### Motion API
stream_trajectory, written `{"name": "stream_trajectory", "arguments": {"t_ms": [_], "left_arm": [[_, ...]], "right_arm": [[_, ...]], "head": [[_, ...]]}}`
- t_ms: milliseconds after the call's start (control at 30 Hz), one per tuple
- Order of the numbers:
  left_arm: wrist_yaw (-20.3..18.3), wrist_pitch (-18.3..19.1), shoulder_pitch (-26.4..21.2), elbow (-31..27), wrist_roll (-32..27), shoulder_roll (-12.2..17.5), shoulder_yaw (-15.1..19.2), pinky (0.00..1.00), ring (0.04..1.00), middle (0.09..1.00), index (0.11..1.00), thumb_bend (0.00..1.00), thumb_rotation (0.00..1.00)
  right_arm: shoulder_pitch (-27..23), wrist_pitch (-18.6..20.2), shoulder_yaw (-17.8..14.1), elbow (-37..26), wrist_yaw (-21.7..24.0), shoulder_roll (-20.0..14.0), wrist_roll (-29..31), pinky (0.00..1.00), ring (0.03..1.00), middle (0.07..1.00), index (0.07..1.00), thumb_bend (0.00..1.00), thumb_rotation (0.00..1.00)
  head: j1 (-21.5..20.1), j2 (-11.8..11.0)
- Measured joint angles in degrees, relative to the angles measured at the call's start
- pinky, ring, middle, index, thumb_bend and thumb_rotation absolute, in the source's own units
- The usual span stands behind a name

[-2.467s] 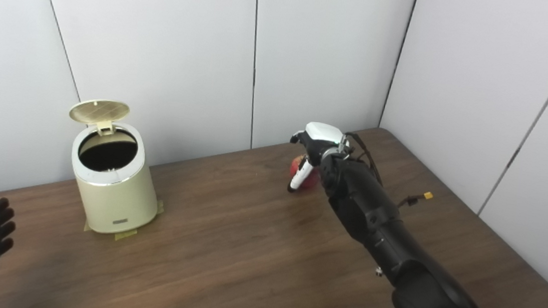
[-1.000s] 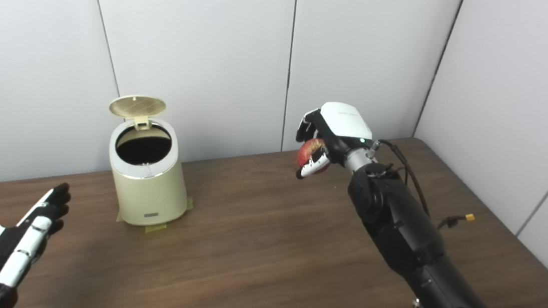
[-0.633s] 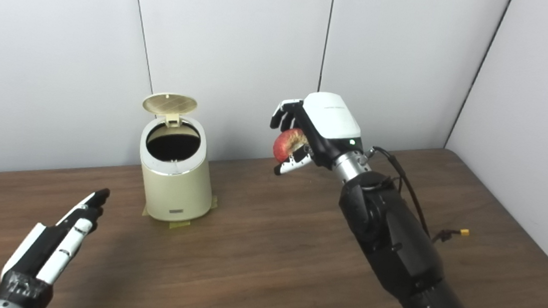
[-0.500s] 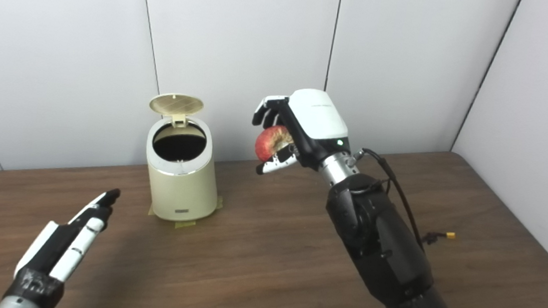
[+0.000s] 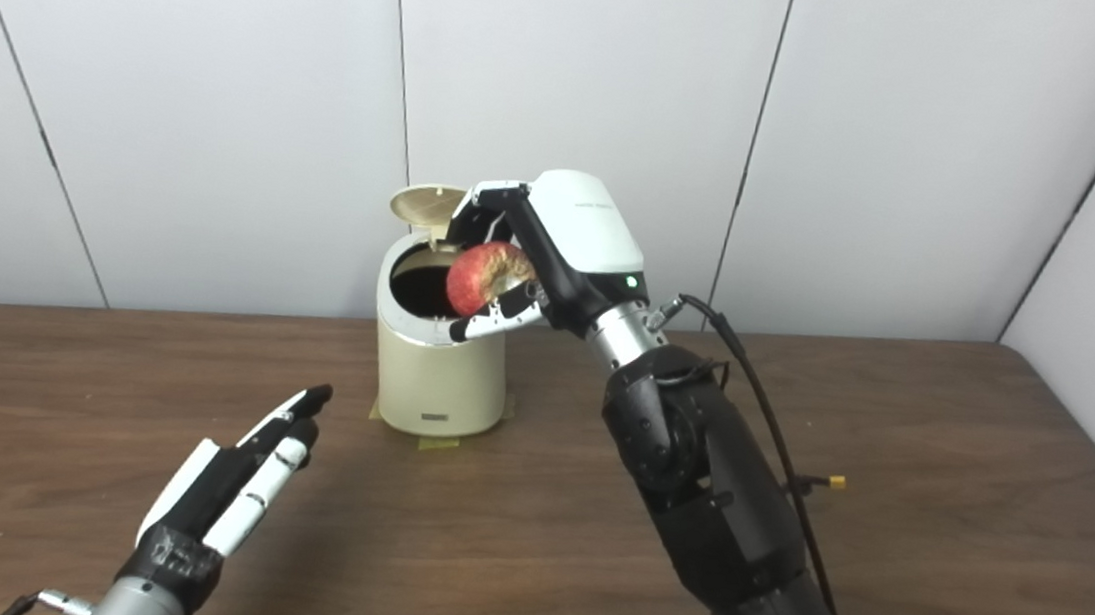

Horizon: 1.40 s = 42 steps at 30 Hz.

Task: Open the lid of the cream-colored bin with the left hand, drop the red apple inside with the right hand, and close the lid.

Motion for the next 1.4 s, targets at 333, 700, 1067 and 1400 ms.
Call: {"name": "stream_trajectory", "arguments": {"t_ms": [333, 700, 1067, 1400], "left_arm": [[0.11, -0.03, 0.74, 0.48, 2.2, -1.54, -0.44, 0.99, 1.0, 0.997, 0.98, 0.51, 0.95], [0.12, -0.07, 0.74, 1.8, 2.26, -2.75, -0.04, 0.99, 1.0, 0.993, 0.999, 0.52, 0.93], [2.3, -0.85, 2.31, 4.34, 1.52, -5.73, 2.58, 1.0, 1.0, 1.0, 1.0, 0.49, 0.92], [2.6, -1.25, 2.19, 4.32, 0.91, -6.57, 2.76, 0.96, 0.979, 0.988, 1.0, 0.47, 0.89]], "right_arm": [[-4.83, -1.96, 1.01, 8.15, -2.69, 1.78, -0.41, 0.34, 0.408, 0.507, 0.505, 0.5, 0.0], [-10.29, -2.46, 1.39, 21.07, -8.77, 4.09, -0.58, 0.35, 0.395, 0.503, 0.515, 0.5, 0.0], [-10.79, -2.73, 1.37, 25.21, -11.27, 4.03, 1.04, 0.33, 0.399, 0.507, 0.516, 0.5, 0.0], [-10.77, -1.74, 2.24, 25.02, -10.18, 3.77, 0.82, 0.13, 0.187, 0.346, 0.498, 0.52, 0.06]], "head": [[0.88, -0.88], [1.23, -1.32], [1.59, -1.41], [1.41, -1.41]]}}
